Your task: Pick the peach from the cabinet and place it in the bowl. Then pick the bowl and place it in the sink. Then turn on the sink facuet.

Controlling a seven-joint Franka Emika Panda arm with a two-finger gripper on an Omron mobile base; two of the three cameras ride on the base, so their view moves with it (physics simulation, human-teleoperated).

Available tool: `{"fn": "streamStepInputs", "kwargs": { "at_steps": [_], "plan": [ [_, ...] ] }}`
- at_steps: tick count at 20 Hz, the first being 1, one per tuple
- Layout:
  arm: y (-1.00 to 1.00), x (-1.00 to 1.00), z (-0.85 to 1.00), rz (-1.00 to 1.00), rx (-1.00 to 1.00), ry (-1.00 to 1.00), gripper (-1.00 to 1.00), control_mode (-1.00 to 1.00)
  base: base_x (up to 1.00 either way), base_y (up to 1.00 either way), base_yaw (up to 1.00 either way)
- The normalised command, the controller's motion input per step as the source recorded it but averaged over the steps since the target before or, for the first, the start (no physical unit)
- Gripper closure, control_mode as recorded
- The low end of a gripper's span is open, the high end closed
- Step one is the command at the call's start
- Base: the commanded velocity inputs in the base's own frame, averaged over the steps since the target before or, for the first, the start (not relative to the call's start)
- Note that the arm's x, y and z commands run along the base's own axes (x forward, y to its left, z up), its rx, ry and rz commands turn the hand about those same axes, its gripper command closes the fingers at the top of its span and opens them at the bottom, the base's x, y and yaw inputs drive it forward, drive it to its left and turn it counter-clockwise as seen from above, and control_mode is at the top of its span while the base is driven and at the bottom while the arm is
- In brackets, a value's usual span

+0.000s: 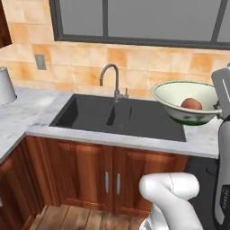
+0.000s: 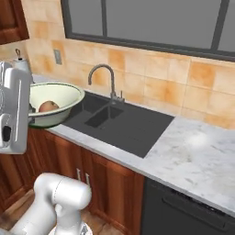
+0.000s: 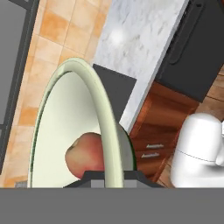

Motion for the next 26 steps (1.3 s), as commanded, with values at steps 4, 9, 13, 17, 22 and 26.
{"fn": "streamStepInputs", "kwargs": {
  "at_steps": [4, 9, 13, 17, 22, 26],
  "plan": [
    [0.00, 0.00, 0.00, 0.00, 0.00, 0.00, 1.00, 1.00, 0.03, 0.89, -0.38],
    [0.00, 0.00, 0.00, 0.00, 0.00, 0.00, 1.00, 1.00, 0.09, 0.66, -0.34],
    [0.00, 0.00, 0.00, 0.00, 0.00, 0.00, 1.00, 1.00, 0.15, 0.18, -0.32],
    [0.00, 0.00, 0.00, 0.00, 0.00, 0.00, 1.00, 1.00, 0.05, 0.27, -0.26],
    [0.00, 0.00, 0.00, 0.00, 0.00, 0.00, 1.00, 1.00, 0.20, 0.57, -0.22],
    [0.00, 0.00, 0.00, 0.00, 0.00, 0.00, 1.00, 1.00, 0.35, 0.61, -0.18]
  ]
}}
